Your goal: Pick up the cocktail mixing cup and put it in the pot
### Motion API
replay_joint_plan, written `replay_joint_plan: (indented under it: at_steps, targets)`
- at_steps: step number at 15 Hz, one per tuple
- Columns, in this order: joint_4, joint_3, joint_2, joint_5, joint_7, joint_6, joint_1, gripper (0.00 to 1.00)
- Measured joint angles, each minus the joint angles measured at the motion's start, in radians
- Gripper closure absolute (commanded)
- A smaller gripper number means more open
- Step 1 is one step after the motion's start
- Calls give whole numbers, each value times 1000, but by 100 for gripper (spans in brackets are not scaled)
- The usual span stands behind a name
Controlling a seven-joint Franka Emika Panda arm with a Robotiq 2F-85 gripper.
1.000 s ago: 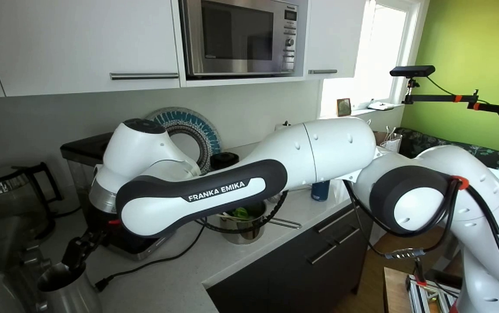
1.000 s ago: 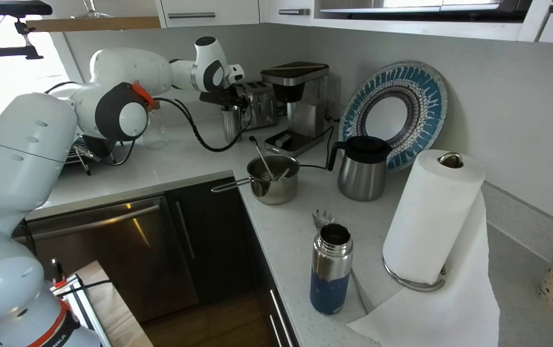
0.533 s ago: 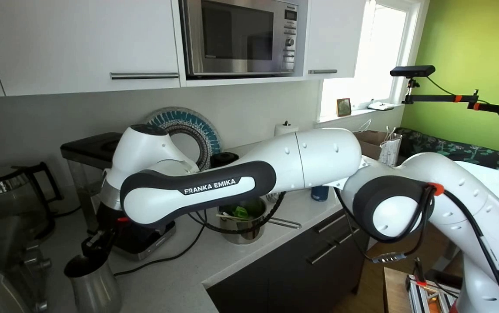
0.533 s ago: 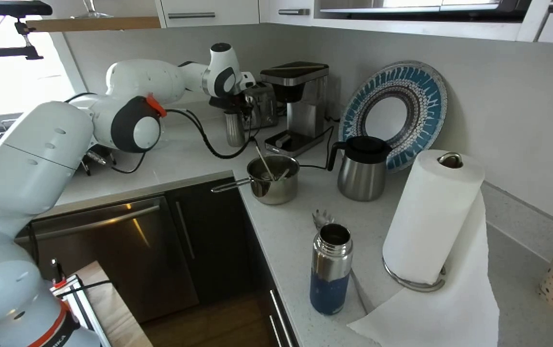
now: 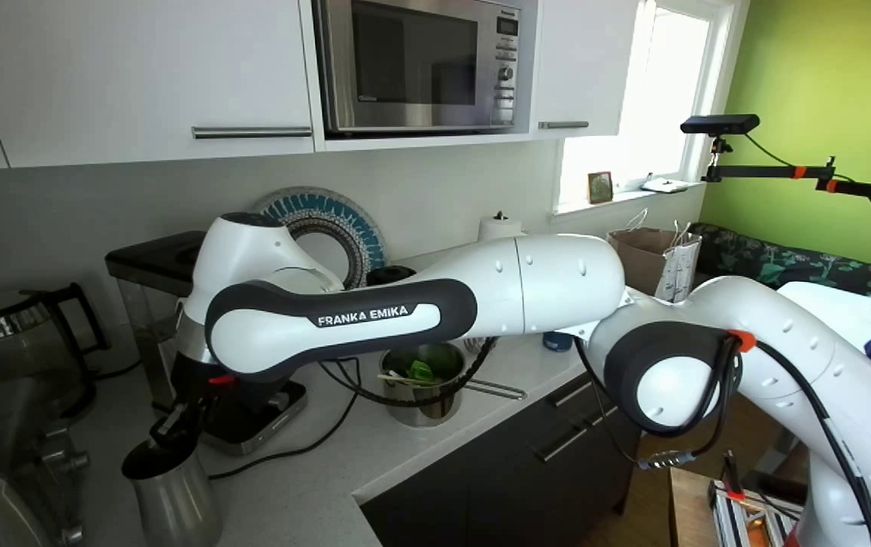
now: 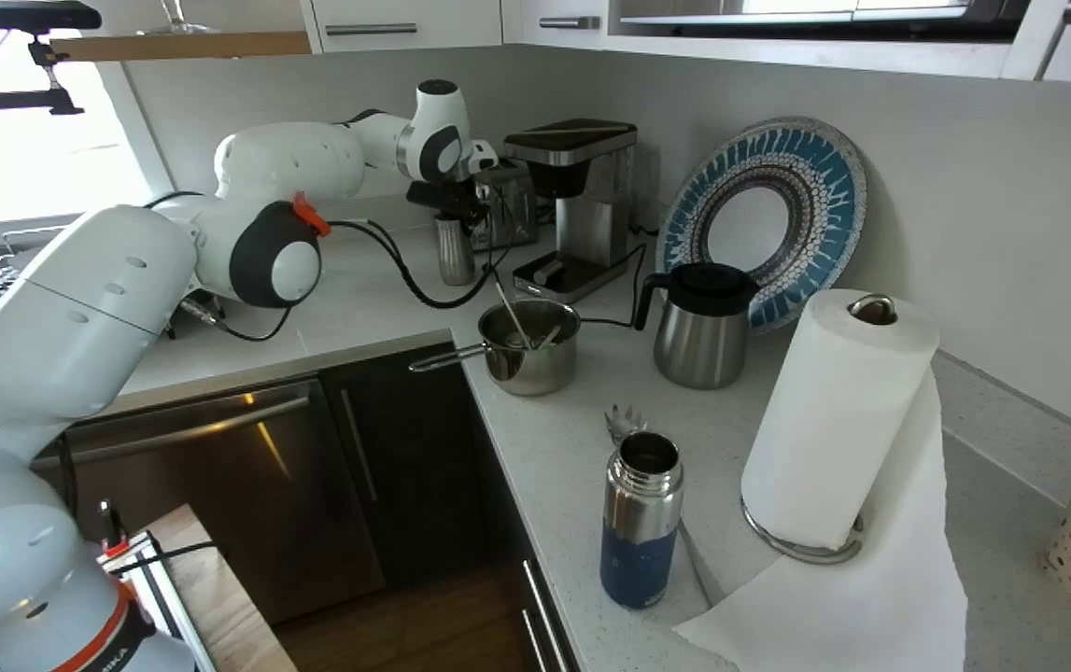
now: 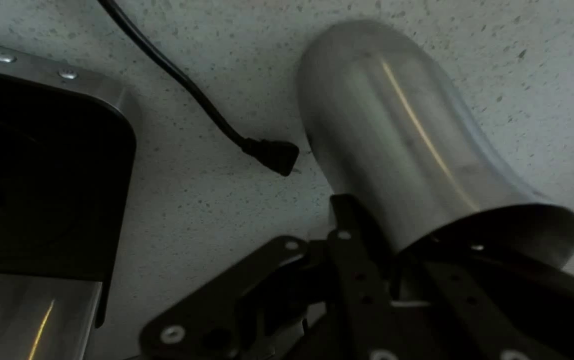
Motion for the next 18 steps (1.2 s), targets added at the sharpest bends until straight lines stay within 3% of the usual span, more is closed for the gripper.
replay_joint_plan:
  at_steps: [5,8,9,13,14,18]
  targets:
    - [16,-20,-78,-54,24,-97,42,97]
    - [-10,-83,-164,-153,169,-101,96,97]
    - [-33,-102,-200,-177,229,-97,113,88]
    - [-139,-138,-310,-213,357,-74,143,88]
    - [-152,-141,-317,-214,359,-71,143,97]
    - [-165,-147,-324,-214,382,-75,142,97]
